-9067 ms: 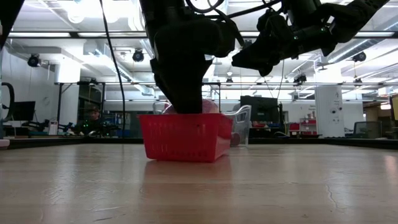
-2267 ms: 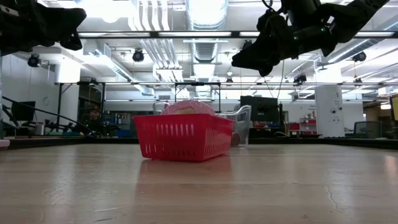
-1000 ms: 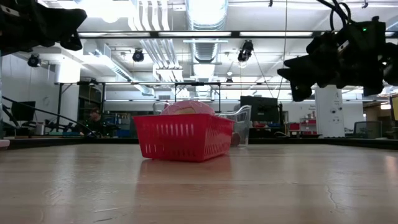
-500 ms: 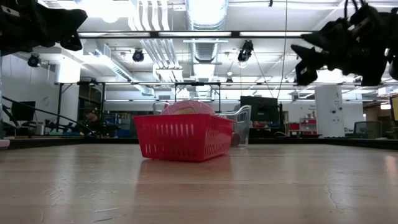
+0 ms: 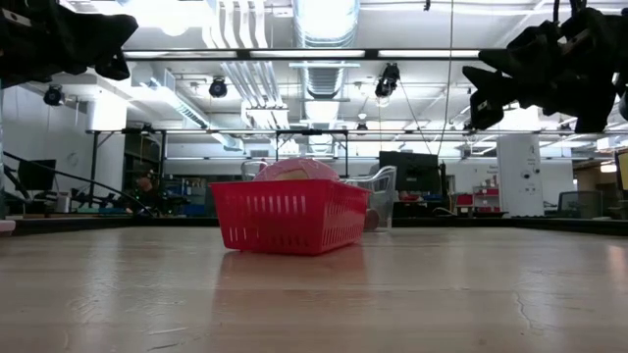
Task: Pick & Place Food Item
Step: Return to Home Position
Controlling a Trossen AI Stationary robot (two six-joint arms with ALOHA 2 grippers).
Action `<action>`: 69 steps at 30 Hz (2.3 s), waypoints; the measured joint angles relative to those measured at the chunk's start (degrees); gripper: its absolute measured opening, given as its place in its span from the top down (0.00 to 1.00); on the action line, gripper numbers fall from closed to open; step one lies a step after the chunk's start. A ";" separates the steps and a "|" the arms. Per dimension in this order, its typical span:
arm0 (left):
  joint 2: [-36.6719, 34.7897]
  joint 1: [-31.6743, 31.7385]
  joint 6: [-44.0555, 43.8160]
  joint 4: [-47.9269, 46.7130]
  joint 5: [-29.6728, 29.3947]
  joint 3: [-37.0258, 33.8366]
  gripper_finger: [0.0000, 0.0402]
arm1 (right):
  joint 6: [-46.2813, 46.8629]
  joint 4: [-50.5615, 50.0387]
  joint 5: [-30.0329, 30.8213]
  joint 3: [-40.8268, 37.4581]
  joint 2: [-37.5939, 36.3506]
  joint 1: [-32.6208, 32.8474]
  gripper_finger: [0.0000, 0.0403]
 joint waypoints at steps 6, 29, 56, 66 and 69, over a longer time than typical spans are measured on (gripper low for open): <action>0.00 0.00 0.00 -0.02 0.00 0.00 0.97 | -2.10 -3.40 -0.59 0.02 -0.21 -0.97 0.68; 0.00 0.00 0.00 -0.02 0.00 0.00 0.97 | -5.06 -35.56 11.74 0.02 -28.43 1.57 0.68; 0.00 0.00 0.00 -0.02 0.01 0.00 0.97 | -19.27 -49.31 64.80 0.02 -39.31 56.30 0.68; -0.04 0.00 0.00 -0.04 0.02 -0.01 0.97 | -16.68 -59.29 65.06 1.02 -50.44 56.70 0.68; 0.01 0.01 -0.01 -0.33 0.02 -0.02 0.97 | -16.90 -59.43 64.97 2.12 -50.34 56.83 0.68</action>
